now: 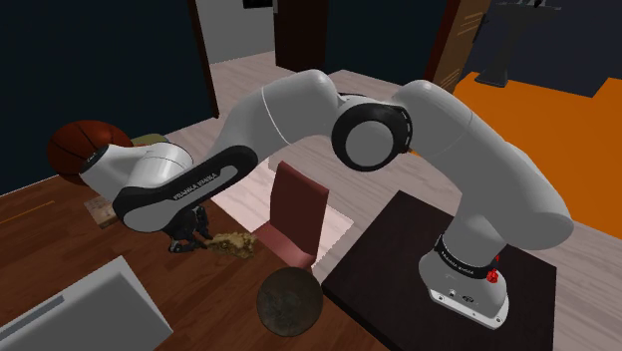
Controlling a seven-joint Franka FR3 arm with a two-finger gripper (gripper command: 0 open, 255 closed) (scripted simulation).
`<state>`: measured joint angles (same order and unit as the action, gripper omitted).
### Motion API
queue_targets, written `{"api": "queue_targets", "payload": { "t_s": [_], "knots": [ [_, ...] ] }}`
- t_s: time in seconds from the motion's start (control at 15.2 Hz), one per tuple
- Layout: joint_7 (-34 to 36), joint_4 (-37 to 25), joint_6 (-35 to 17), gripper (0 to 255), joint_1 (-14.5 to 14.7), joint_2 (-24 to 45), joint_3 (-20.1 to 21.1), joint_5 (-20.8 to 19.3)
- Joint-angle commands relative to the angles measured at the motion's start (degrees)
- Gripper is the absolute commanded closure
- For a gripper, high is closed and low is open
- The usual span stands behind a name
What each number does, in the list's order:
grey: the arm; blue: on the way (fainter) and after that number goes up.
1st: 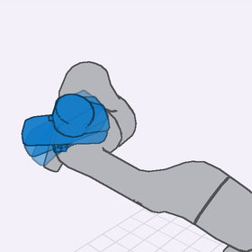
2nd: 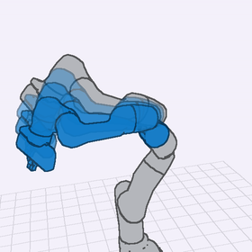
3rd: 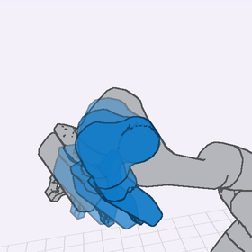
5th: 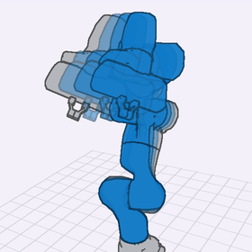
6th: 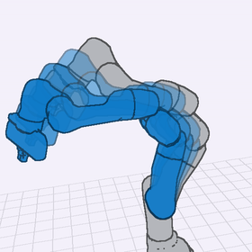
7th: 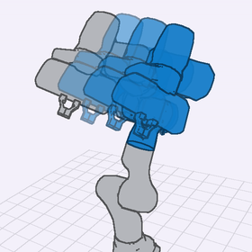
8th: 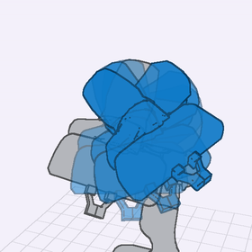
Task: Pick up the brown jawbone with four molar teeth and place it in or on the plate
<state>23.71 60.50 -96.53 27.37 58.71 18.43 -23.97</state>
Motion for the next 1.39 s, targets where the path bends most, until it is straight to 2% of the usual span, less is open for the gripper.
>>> {"api": "queue_targets", "payload": {
  "t_s": [0.0,0.66,0.73,0.86,0.99,1.32],
  "knots": [
    [0.01,0.2,0.09,255,0.04,0.26,0.01,0.08],
    [-0.12,0.23,0.85,255,-0.07,-0.81,0.19,0.2],
    [-0.12,0.23,0.85,0,-0.07,-0.81,0.19,0.2],
    [5.06,17.44,-8.38,0,2.64,-11.25,-1.29,-7.1],
    [11.52,30.14,-14.53,0,6.73,-18.77,-3.16,-15.6],
    [12.17,31.42,-17.23,0,5.91,-17.41,-3.83,-16.75]
  ]
}}
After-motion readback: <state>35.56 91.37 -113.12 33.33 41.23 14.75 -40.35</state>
